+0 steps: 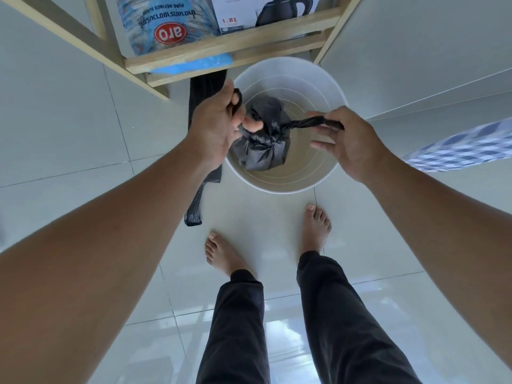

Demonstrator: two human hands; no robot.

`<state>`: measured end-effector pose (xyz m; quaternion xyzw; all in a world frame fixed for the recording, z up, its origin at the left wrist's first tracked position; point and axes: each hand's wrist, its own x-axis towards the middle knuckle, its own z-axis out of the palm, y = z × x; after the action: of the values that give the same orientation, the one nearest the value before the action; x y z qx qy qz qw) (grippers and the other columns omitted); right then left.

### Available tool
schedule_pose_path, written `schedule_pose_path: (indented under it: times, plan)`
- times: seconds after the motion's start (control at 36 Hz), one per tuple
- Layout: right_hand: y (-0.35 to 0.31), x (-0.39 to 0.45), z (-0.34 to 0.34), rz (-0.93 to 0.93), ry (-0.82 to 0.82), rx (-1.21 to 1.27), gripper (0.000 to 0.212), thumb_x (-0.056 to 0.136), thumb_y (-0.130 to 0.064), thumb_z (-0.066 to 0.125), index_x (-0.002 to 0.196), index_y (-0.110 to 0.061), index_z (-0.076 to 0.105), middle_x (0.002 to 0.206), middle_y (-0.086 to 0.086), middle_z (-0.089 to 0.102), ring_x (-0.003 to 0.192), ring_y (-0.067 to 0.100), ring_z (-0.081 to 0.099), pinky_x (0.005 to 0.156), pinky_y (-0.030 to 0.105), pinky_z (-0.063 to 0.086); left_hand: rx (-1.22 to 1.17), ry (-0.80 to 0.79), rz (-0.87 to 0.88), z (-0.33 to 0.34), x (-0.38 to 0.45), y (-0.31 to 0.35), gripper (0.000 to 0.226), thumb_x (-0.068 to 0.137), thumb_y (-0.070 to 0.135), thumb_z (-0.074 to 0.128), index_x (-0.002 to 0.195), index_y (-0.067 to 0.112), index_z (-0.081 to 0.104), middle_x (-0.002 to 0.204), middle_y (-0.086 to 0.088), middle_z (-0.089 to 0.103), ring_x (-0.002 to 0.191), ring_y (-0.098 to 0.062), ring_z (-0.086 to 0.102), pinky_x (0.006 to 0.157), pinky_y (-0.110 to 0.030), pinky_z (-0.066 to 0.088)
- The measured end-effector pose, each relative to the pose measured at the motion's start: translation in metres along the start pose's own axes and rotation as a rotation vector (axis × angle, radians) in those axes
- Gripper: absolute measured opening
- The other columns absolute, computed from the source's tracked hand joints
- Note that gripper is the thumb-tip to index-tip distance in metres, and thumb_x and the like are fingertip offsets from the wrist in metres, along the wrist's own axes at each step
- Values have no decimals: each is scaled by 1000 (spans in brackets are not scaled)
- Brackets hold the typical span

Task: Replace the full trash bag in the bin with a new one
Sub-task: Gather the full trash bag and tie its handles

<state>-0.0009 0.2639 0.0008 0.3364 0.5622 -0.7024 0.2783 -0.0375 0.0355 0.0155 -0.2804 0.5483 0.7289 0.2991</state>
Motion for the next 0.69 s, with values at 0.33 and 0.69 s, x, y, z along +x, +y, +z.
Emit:
schedule_pose_path:
  times: [0.33,0.69]
  plan:
    - [-4,5,15,33,-78,419,26,93,-30,59,95,-5,65,75,8,60,63,17,54,71,34,56,-39,91,-104,-4,7,-17,23,102,-3,35,119,1,50,83,-13,73,44,-8,43,42,-19,34]
    - [19,17,24,-50,81,34,8,84,0,71,92,0,69,84,10,72,79,16,71,73,26,59,177,188,67,1,11,-29,27,107,15,36,83,17,50,58,1,54,36,-7,38,39,-17,33]
